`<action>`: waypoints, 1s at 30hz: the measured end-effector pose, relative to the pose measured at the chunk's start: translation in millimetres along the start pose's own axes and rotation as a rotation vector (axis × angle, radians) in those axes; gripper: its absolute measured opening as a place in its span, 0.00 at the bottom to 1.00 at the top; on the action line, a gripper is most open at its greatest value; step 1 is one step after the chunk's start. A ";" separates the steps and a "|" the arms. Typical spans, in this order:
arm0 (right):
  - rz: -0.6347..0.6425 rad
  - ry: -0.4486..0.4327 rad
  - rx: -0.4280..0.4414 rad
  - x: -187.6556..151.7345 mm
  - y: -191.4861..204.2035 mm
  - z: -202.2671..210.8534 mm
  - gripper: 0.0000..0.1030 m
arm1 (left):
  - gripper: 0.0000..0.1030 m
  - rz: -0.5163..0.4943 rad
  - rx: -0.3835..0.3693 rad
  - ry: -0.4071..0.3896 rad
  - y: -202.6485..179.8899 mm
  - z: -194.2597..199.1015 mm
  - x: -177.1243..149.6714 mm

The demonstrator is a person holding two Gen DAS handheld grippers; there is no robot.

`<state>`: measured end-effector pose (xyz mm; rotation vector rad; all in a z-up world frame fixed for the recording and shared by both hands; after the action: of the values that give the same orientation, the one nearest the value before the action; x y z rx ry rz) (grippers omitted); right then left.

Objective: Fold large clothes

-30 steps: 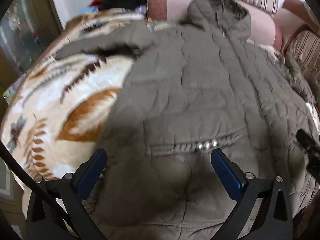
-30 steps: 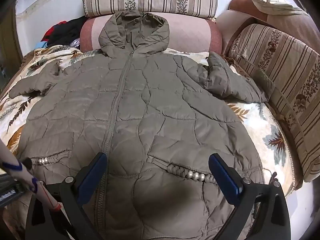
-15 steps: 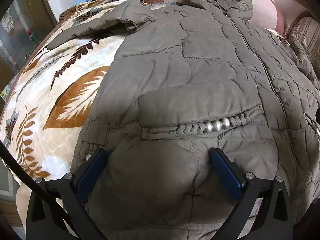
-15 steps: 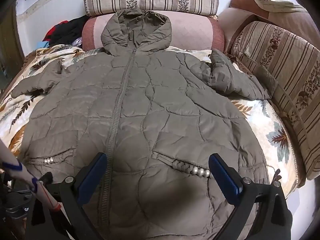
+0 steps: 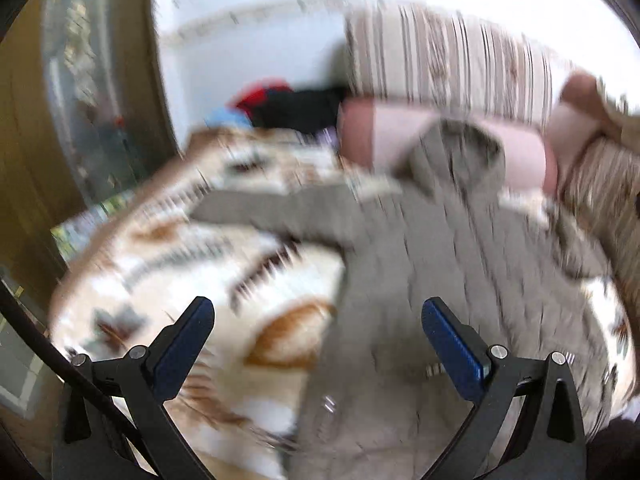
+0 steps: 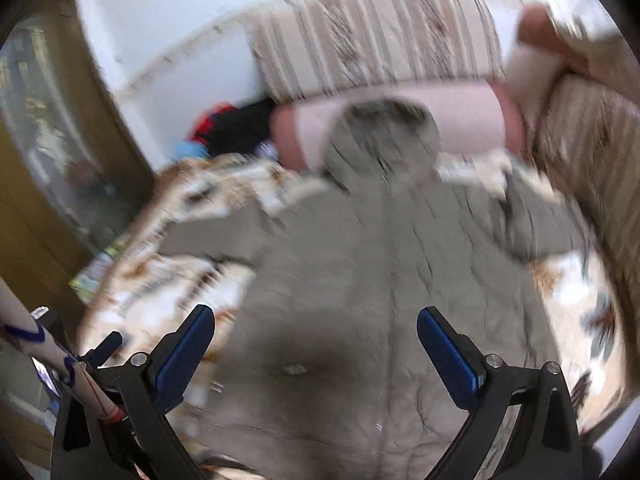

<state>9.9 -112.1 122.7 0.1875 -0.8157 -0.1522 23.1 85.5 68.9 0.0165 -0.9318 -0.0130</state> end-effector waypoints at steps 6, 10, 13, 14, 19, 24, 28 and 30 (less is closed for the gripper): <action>0.156 -0.276 -0.067 69.0 36.3 109.7 1.00 | 1.00 0.037 0.038 -0.175 33.7 79.2 59.4; 0.174 -0.391 -0.122 74.9 26.9 141.9 1.00 | 1.00 0.116 0.077 -0.253 46.7 108.1 65.8; 0.189 -0.343 -0.133 57.3 16.6 116.1 1.00 | 1.00 0.118 0.089 -0.191 44.6 87.2 49.9; 0.199 -0.316 -0.142 48.2 12.6 101.5 1.00 | 1.00 0.106 0.083 -0.165 41.4 83.3 44.5; 0.240 -0.257 -0.244 3.0 -20.0 40.2 1.00 | 1.00 0.052 0.151 -0.129 30.6 62.9 25.5; 0.268 -0.177 -0.333 -42.0 -51.7 2.4 1.00 | 1.00 0.044 0.109 -0.055 7.7 38.3 9.7; 0.267 -0.105 -0.356 -60.5 -69.2 -20.6 1.00 | 1.00 0.033 0.075 -0.023 -10.6 21.1 1.5; 0.261 -0.091 -0.383 -63.4 -79.5 -28.1 1.00 | 1.00 0.020 0.070 -0.007 -18.6 14.0 -3.3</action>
<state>-17.3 -173.4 41.2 -0.2876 -0.8778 -0.0689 9.9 66.9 74.2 0.0724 -0.9396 0.0378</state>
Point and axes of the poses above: each gripper's, at about its wrist camera, not at the fingertips, and z roughly against the way its jaws point, y to its left, x to its top, the point moved 9 cm from there along -z, roughly the way its jaws point, and after that the axes turned 1 degree about -x, right-handed, at the moved point
